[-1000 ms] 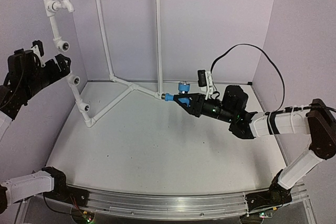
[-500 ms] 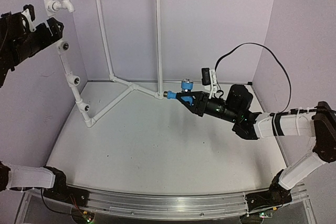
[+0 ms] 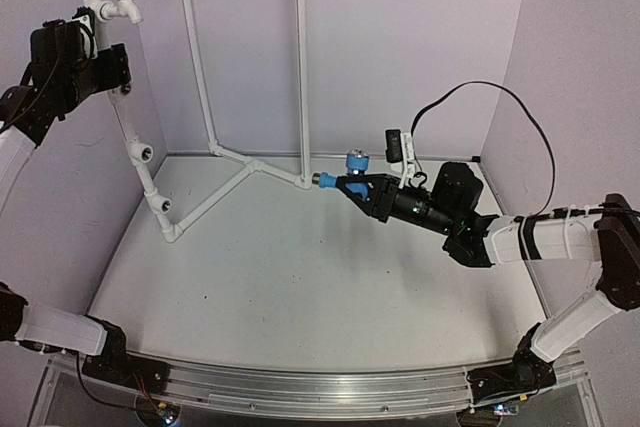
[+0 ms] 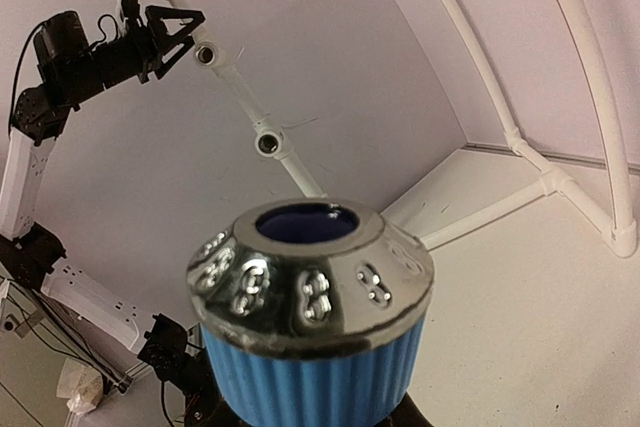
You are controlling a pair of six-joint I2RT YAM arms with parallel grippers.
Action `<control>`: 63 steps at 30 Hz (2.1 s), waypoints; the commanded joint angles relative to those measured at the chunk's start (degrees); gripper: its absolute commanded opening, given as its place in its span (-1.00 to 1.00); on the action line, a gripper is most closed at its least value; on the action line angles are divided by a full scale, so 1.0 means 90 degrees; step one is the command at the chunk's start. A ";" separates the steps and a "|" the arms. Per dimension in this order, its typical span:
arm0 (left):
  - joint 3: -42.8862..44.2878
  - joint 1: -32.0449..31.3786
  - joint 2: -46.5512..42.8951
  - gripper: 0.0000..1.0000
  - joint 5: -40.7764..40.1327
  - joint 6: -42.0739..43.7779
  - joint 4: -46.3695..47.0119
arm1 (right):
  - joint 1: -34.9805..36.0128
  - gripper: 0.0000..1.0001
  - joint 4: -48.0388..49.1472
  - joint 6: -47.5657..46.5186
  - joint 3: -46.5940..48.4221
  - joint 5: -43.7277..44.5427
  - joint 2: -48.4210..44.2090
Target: Install the water faucets
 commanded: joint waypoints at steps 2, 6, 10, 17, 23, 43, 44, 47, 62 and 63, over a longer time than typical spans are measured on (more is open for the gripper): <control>-0.0124 -0.0020 -0.0122 0.63 -0.0106 0.0432 0.0935 | 0.0000 -1.00 0.0524 0.0091 0.0132 -0.0060 -0.0060; -0.0815 -0.0022 -0.0455 0.58 -0.0178 0.0567 0.2022 | 0.0000 -1.00 0.0621 0.0166 0.0111 -0.0078 -0.0025; -0.1228 -0.0023 -0.0586 0.46 -0.0047 0.0700 0.2788 | 0.0000 -1.00 0.0666 0.0205 0.0093 -0.0105 -0.0025; -0.1551 -0.0024 -0.0494 0.31 0.0000 0.1162 0.3500 | 0.0000 -1.00 0.0688 0.0205 0.0065 -0.0104 -0.0085; -0.1721 -0.0020 -0.0534 -0.18 0.0246 0.1224 0.3547 | 0.0000 -1.00 0.0696 0.0214 0.0103 -0.0129 -0.0061; -0.0886 -0.0021 -0.1031 -1.00 0.2404 -0.0493 0.1113 | 0.0000 -1.00 -0.0095 -0.0337 0.0635 -0.0113 0.0084; -0.0742 -0.0024 -0.0992 -1.00 0.2329 -0.0690 0.1059 | 0.0000 -1.00 -0.0108 -0.0344 0.0702 -0.0138 0.0124; -0.0281 -0.0022 -0.0769 -1.00 0.2124 -0.1264 0.0884 | 0.0005 -1.00 -0.0125 -0.0296 0.0887 -0.0218 0.0294; 0.0603 -0.0034 -0.0324 -1.00 0.4851 -0.2802 0.0789 | 0.0116 -1.00 -0.0855 -0.0719 0.1669 -0.0285 0.0638; 0.0620 -0.0034 -0.0303 -1.00 0.4957 -0.2909 0.0802 | 0.0182 -1.00 -0.1132 -0.0944 0.1882 -0.0232 0.0682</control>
